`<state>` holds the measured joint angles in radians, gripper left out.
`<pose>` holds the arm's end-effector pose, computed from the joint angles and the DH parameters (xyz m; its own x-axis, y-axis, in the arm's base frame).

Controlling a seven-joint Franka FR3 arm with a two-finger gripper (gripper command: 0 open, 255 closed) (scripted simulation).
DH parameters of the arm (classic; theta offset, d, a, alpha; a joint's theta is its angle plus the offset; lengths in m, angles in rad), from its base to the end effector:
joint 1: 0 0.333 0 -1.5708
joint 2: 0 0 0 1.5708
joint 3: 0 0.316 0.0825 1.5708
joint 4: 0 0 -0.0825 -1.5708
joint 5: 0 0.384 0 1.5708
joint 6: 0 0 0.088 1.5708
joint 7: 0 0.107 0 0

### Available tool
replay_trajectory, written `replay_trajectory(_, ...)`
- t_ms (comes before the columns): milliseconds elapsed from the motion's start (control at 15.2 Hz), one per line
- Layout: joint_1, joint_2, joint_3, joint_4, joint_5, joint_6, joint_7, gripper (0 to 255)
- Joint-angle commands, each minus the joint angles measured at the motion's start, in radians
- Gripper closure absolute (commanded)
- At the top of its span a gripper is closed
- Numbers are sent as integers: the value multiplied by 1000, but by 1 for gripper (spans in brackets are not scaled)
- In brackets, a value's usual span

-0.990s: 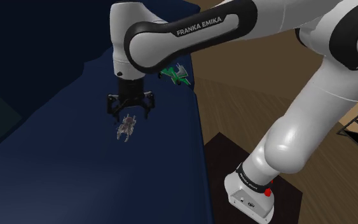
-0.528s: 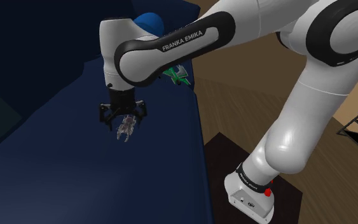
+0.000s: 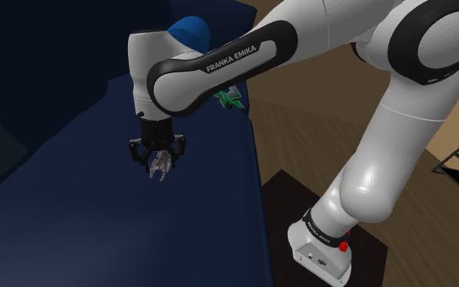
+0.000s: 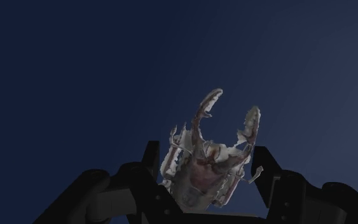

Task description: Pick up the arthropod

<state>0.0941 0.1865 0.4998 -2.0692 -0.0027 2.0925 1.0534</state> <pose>0.4658 0.3085 0.3418 0.8845 -0.4435 -0.1445 -0.4366 -0.8962 0.0785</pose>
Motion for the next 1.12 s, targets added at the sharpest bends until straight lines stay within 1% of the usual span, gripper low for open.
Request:
replay_trajectory(0, 0, 2, 0, -1, 0, 0, 0, 255)
replay_trajectory(264, -1, 1, 0, -2, 0, 1, -1, 255)
replay_trajectory(1056, -11, -80, 6, 76, 41, -149, -21, 255)
